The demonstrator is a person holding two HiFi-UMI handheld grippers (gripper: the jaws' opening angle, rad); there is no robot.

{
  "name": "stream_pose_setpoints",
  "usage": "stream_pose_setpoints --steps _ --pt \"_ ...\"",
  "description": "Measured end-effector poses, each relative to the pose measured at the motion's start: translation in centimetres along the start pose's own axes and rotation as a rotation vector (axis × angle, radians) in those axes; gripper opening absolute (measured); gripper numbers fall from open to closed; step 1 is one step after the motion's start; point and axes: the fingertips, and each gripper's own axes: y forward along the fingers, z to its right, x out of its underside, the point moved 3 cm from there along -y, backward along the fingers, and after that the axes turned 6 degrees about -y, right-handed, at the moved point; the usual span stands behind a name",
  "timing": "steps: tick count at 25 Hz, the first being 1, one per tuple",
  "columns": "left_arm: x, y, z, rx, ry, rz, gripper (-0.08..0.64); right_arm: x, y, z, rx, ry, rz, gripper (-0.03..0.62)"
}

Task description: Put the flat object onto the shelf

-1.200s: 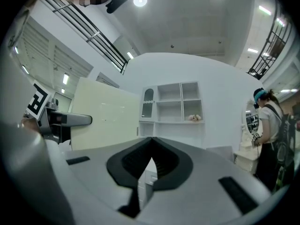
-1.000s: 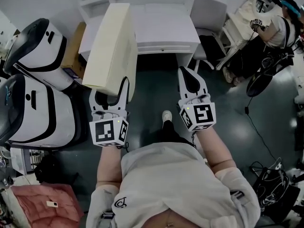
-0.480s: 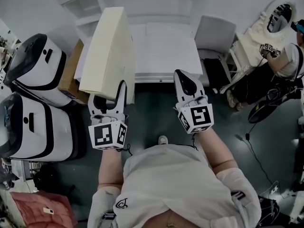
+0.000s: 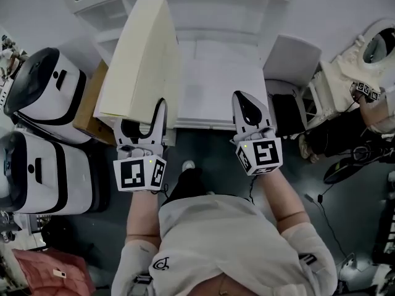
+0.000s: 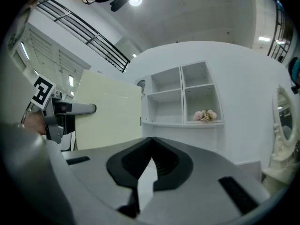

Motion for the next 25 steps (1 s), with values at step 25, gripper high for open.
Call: stream_pose_setpoints --steps 25 --pt "-6.3 26.9 -9.7 0.171 -0.109 0.205 0.308 -1.2 21.6 4.5 0.092 -0.107 0.041 0.006"
